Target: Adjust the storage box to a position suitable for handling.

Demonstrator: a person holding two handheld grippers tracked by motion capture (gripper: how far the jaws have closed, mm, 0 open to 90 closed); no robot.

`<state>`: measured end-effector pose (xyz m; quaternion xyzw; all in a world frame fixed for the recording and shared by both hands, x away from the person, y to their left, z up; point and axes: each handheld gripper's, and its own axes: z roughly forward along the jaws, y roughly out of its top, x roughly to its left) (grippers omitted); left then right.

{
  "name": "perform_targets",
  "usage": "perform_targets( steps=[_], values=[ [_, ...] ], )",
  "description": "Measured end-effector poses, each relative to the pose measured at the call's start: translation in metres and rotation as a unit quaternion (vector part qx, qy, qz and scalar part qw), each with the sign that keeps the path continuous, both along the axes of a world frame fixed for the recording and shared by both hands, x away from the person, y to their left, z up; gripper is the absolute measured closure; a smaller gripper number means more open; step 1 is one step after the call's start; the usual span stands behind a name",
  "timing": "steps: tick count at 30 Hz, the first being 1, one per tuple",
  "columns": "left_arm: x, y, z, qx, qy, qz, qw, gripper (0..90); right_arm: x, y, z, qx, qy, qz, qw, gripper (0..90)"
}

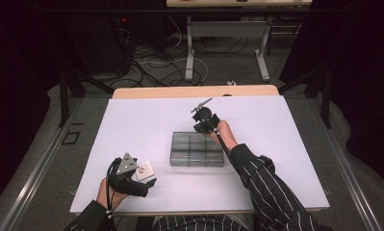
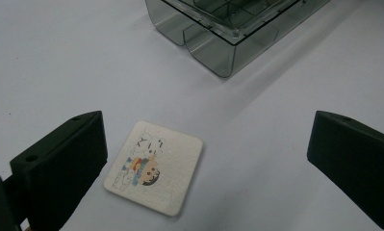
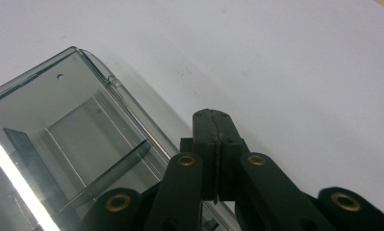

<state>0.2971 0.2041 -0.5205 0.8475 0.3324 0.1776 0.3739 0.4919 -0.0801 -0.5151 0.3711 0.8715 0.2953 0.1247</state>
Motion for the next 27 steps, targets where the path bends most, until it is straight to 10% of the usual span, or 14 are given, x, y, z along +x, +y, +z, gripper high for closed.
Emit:
perform_targets(
  steps=[12,27],
  values=[
    [0.000,0.000,0.000,0.000,0.000,-0.001,1.0000,0.5,-0.010,-0.012,0.012,0.044,-0.019,0.009,0.9988,89.0],
    [0.000,0.001,0.001,-0.001,-0.001,-0.002,1.0000,0.5,-0.057,-0.056,0.025,0.096,0.023,0.055,0.9936,20.4]
  ],
)
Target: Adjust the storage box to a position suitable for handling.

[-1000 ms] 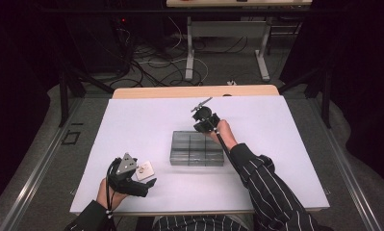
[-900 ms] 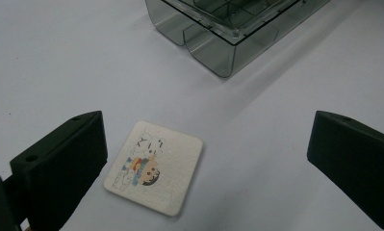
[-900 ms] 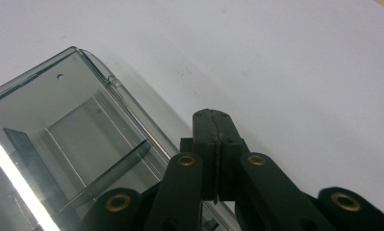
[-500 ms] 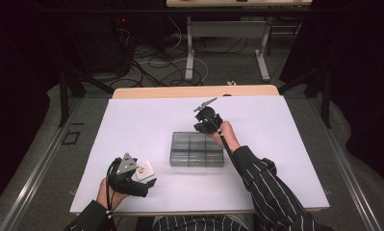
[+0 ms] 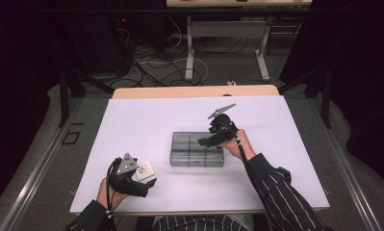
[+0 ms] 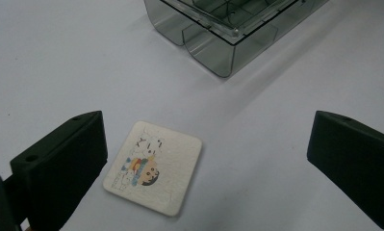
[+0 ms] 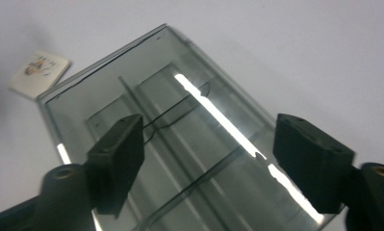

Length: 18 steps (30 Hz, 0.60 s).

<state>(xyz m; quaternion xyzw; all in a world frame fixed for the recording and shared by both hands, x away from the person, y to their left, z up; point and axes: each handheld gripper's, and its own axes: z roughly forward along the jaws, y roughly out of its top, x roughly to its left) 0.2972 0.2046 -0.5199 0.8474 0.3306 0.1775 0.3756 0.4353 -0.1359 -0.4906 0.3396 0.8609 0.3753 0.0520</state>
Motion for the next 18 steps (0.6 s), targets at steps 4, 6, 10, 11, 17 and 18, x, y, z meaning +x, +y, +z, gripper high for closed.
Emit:
perform_targets(
  steps=[4,6,10,11,17,18],
  values=[
    [0.000,-0.001,0.000,0.001,0.001,-0.003,1.0000,0.5,-0.014,-0.012,-0.001,0.007,0.006,0.008,0.9999,12.1],
    [0.000,-0.001,0.000,0.000,0.000,-0.002,1.0000,0.5,-0.019,-0.019,0.000,0.013,0.001,0.011,0.9999,7.3],
    [0.000,0.000,0.000,-0.001,0.001,-0.003,1.0000,0.5,-0.033,-0.031,0.003,0.028,0.000,0.004,0.9996,0.8],
    [0.000,0.000,0.000,-0.001,0.002,-0.003,1.0000,0.5,-0.036,-0.033,0.003,0.031,0.001,0.006,0.9995,0.1],
    [0.000,-0.001,0.000,-0.002,0.002,-0.002,1.0000,0.5,-0.053,-0.047,0.004,0.044,-0.004,-0.001,0.9990,0.0],
    [0.000,-0.001,0.000,-0.001,-0.001,-0.003,1.0000,0.5,-0.055,-0.049,0.003,0.043,-0.009,-0.001,0.9990,0.0]
  ],
)
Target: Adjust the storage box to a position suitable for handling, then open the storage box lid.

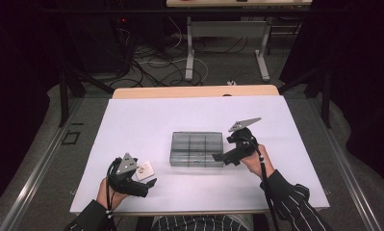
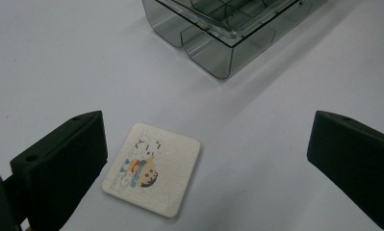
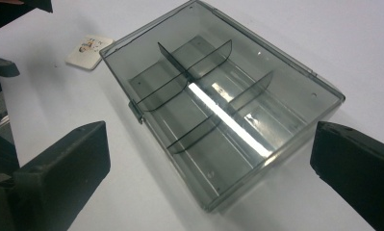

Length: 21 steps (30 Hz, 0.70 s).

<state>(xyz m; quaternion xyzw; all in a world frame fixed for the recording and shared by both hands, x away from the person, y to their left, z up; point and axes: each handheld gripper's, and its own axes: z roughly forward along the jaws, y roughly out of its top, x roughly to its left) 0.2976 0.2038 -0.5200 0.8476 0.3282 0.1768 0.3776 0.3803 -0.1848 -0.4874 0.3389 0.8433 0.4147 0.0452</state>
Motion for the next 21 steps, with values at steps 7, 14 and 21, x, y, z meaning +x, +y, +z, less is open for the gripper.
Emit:
perform_targets(
  steps=[7,14,21],
  values=[
    [0.000,0.000,0.000,0.001,0.000,0.001,1.0000,0.5,-0.012,-0.009,-0.002,0.008,-0.001,-0.011,0.9999,0.0],
    [0.000,0.000,0.000,0.001,0.000,0.002,1.0000,0.5,-0.028,-0.009,-0.004,0.014,-0.012,-0.005,0.9998,0.5],
    [0.000,-0.001,0.000,0.004,0.001,0.000,1.0000,0.5,-0.045,-0.001,-0.007,0.016,-0.030,-0.006,0.9994,14.5]
  ],
)
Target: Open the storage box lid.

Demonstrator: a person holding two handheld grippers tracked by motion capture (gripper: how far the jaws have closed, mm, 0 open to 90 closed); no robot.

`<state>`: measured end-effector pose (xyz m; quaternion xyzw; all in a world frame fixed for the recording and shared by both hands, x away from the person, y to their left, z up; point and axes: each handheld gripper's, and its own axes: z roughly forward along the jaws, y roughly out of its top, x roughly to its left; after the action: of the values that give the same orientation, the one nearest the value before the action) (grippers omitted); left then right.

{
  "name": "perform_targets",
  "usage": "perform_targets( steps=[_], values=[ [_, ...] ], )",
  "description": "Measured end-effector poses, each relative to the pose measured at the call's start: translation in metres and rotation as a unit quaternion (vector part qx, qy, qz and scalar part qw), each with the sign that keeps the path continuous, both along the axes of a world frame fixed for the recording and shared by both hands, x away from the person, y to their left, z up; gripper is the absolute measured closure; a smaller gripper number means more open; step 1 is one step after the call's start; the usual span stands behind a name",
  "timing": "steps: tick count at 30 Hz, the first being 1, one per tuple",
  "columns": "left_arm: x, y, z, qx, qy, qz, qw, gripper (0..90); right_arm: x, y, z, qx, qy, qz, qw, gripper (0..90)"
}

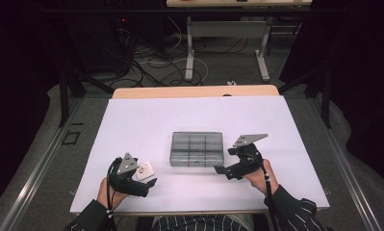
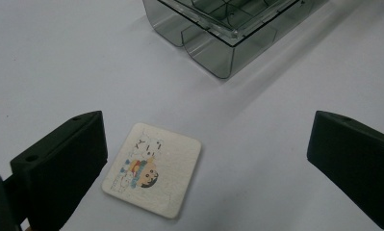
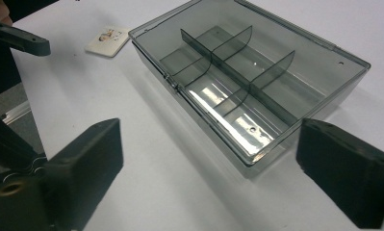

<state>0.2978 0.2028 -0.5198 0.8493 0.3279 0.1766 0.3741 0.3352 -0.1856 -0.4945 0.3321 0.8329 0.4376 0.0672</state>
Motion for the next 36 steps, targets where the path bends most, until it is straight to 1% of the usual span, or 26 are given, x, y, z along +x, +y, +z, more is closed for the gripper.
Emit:
perform_targets(
  steps=[1,2,3,4,7,10,11,13,14,15,18,21,22,23,24,26,27,30,31,32,33,34,35,36],
  values=[
    [0.000,0.000,0.000,0.001,-0.001,0.000,1.0000,0.5,-0.002,0.002,-0.001,0.000,-0.005,-0.003,1.0000,15.5],
    [0.000,0.000,0.000,0.001,-0.001,0.000,1.0000,0.5,-0.004,0.003,0.000,-0.009,0.002,0.002,1.0000,16.7],
    [0.000,0.000,0.000,0.001,-0.001,0.000,1.0000,0.5,-0.005,0.005,-0.002,-0.003,-0.004,0.000,1.0000,19.2],
    [0.000,0.000,0.000,0.001,0.000,0.000,1.0000,0.6,-0.008,0.008,-0.002,-0.004,-0.009,-0.002,1.0000,22.7],
    [0.000,0.000,-0.001,-0.001,-0.002,0.001,1.0000,0.6,-0.011,0.015,-0.001,-0.006,-0.023,0.003,0.9997,30.5],
    [0.000,-0.001,-0.001,-0.001,-0.002,0.000,1.0000,0.5,-0.013,0.023,-0.004,-0.004,-0.023,0.009,0.9997,38.9],
    [0.000,-0.001,-0.001,-0.001,-0.002,0.000,1.0000,0.5,-0.014,0.025,-0.005,-0.009,-0.026,0.014,0.9995,43.0],
    [0.001,-0.001,-0.001,0.000,-0.002,0.001,1.0000,0.5,-0.015,0.030,-0.008,-0.011,-0.020,0.017,0.9996,47.7],
    [0.001,0.000,-0.001,0.001,-0.002,0.000,1.0000,0.5,-0.016,0.032,-0.010,-0.017,-0.016,0.020,0.9995,51.3],
    [0.001,-0.001,-0.001,0.001,-0.002,0.000,1.0000,0.6,-0.016,0.035,-0.013,-0.016,-0.020,0.021,0.9995,53.4],
    [0.001,-0.001,-0.001,0.003,-0.002,-0.001,1.0000,0.6,-0.015,0.042,-0.020,-0.024,-0.016,0.026,0.9992,60.8],
    [0.001,-0.001,-0.001,0.001,-0.001,0.000,1.0000,0.5,-0.013,0.048,-0.027,-0.022,-0.013,0.017,0.9995,67.4],
    [0.001,-0.001,-0.001,0.002,-0.001,-0.001,1.0000,0.5,-0.012,0.049,-0.028,-0.025,-0.012,0.017,0.9995,69.4],
    [0.001,-0.001,-0.001,0.001,-0.001,0.000,1.0000,0.6,-0.011,0.050,-0.030,-0.031,-0.012,0.021,0.9992,71.1],
    [0.001,-0.001,-0.001,0.001,-0.001,0.000,1.0000,0.5,-0.010,0.053,-0.032,-0.026,-0.012,0.014,0.9995,72.3],
    [0.001,-0.001,-0.001,0.002,-0.001,-0.001,1.0000,0.5,-0.009,0.055,-0.035,-0.033,-0.009,0.007,0.9994,74.5],
    [0.001,-0.001,-0.001,0.001,-0.001,-0.001,1.0000,0.5,-0.009,0.057,-0.037,-0.027,-0.011,0.001,0.9996,75.3],
    [0.001,-0.001,0.000,0.003,0.001,-0.001,1.0000,0.5,-0.006,0.060,-0.040,-0.028,-0.008,-0.009,0.9995,78.1],
    [0.001,-0.001,0.000,0.003,0.001,-0.001,1.0000,0.5,-0.005,0.060,-0.041,-0.028,-0.012,-0.017,0.9994,79.2],
    [0.001,-0.001,-0.001,0.002,0.001,-0.001,1.0000,0.6,-0.005,0.060,-0.041,-0.028,-0.011,-0.018,0.9994,80.0],
    [0.001,-0.001,0.000,0.003,0.002,-0.001,1.0000,0.5,-0.004,0.060,-0.040,-0.033,-0.004,-0.017,0.9993,80.4],
    [0.001,-0.001,0.000,0.003,0.002,-0.001,1.0000,0.6,-0.004,0.060,-0.041,-0.032,0.000,-0.020,0.9993,80.9],
    [0.001,-0.001,-0.001,0.003,0.002,-0.001,1.0000,0.6,-0.003,0.060,-0.042,-0.027,-0.005,-0.024,0.9994,81.5],
    [0.001,-0.001,-0.001,0.003,0.002,-0.001,1.0000,0.6,-0.003,0.061,-0.043,-0.029,-0.003,-0.024,0.9993,81.9]
  ],
)
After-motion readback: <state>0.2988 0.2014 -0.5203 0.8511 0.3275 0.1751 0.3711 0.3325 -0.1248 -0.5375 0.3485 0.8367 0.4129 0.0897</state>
